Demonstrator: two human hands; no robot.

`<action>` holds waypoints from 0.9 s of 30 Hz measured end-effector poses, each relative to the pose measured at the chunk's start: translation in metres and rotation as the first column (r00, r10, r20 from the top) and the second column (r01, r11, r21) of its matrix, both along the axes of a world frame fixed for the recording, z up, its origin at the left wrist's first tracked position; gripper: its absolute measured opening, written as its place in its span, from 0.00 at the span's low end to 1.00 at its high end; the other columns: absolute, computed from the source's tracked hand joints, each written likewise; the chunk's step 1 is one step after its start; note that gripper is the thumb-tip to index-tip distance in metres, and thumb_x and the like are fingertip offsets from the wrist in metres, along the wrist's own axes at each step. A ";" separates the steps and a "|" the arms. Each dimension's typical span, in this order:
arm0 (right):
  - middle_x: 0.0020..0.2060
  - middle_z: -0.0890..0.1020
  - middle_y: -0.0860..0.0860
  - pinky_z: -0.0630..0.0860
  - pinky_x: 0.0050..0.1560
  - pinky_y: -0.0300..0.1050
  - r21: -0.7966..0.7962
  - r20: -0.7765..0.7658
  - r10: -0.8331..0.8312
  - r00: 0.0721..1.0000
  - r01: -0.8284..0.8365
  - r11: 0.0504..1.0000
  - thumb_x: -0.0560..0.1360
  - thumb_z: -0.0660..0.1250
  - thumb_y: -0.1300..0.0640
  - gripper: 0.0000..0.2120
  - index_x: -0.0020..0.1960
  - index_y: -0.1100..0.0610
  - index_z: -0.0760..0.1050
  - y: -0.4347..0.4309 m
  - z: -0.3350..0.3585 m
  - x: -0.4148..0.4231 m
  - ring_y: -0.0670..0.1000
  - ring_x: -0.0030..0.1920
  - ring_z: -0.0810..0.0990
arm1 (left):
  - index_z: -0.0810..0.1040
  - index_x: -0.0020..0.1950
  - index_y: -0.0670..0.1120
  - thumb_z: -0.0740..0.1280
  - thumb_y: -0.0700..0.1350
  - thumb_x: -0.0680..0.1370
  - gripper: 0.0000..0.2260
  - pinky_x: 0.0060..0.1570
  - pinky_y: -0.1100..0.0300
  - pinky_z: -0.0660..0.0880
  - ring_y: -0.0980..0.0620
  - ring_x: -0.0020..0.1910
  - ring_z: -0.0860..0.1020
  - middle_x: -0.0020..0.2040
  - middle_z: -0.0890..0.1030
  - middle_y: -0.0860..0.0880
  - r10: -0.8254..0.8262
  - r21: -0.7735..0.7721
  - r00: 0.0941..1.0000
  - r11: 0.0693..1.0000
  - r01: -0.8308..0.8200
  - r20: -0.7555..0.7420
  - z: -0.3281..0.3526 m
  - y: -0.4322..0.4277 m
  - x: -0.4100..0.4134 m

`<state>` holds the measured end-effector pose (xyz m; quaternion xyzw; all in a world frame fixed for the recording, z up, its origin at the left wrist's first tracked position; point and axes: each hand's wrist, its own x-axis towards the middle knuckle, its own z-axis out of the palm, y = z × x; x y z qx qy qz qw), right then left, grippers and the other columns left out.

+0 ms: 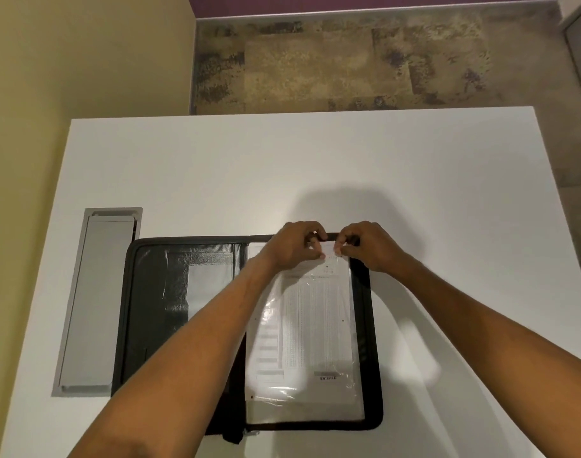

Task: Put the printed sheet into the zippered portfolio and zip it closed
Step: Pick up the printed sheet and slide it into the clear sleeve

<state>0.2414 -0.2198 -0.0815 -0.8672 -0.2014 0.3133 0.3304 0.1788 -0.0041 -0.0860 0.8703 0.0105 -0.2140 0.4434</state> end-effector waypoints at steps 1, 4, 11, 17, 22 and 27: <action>0.40 0.85 0.45 0.79 0.46 0.50 -0.002 0.000 0.013 1.000 -0.013 1.000 0.75 0.77 0.59 0.01 0.45 0.54 0.86 0.000 0.002 0.002 0.47 0.42 0.82 | 0.83 0.55 0.48 0.78 0.42 0.74 0.11 0.47 0.58 0.81 0.53 0.41 0.84 0.43 0.86 0.54 -0.043 0.060 0.999 0.997 0.044 -0.007 0.000 0.008 -0.002; 0.41 0.86 0.47 0.81 0.50 0.55 -0.009 0.003 0.065 0.998 -0.065 0.998 0.76 0.75 0.59 0.01 0.45 0.54 0.85 -0.003 0.007 0.005 0.52 0.45 0.84 | 0.85 0.51 0.49 0.78 0.45 0.75 0.07 0.45 0.54 0.81 0.53 0.41 0.83 0.41 0.84 0.55 -0.093 0.178 0.995 0.979 0.099 -0.040 0.000 0.032 -0.012; 0.45 0.86 0.47 0.81 0.54 0.55 0.031 0.003 0.042 0.999 -0.042 0.999 0.76 0.75 0.60 0.02 0.49 0.55 0.83 -0.007 0.002 0.001 0.51 0.48 0.84 | 0.86 0.52 0.49 0.72 0.47 0.79 0.05 0.52 0.50 0.79 0.50 0.49 0.81 0.51 0.84 0.51 -0.123 0.360 0.992 0.927 0.101 0.037 0.006 0.071 -0.034; 0.48 0.86 0.50 0.80 0.56 0.49 0.065 0.017 0.043 0.999 -0.044 0.997 0.78 0.73 0.62 0.04 0.53 0.58 0.83 -0.008 0.000 0.000 0.51 0.50 0.84 | 0.85 0.53 0.49 0.68 0.46 0.82 0.06 0.50 0.53 0.77 0.50 0.50 0.81 0.54 0.83 0.52 -0.183 0.469 0.970 0.879 0.087 0.163 0.010 0.073 -0.041; 0.46 0.86 0.47 0.78 0.51 0.47 0.019 0.025 0.101 0.995 -0.101 0.995 0.79 0.72 0.61 0.04 0.52 0.56 0.84 -0.005 0.003 0.002 0.47 0.48 0.83 | 0.85 0.53 0.48 0.68 0.47 0.82 0.06 0.50 0.52 0.76 0.48 0.52 0.81 0.53 0.85 0.51 -0.220 0.514 0.947 0.855 0.072 0.234 0.007 0.071 -0.046; 0.44 0.87 0.48 0.81 0.53 0.56 -0.019 0.019 0.216 0.976 -0.215 0.976 0.79 0.71 0.57 0.03 0.50 0.55 0.83 -0.001 0.007 0.008 0.52 0.48 0.84 | 0.85 0.53 0.49 0.68 0.48 0.82 0.06 0.49 0.52 0.77 0.48 0.50 0.80 0.51 0.85 0.51 -0.229 0.513 0.946 0.855 0.083 0.230 0.003 0.071 -0.051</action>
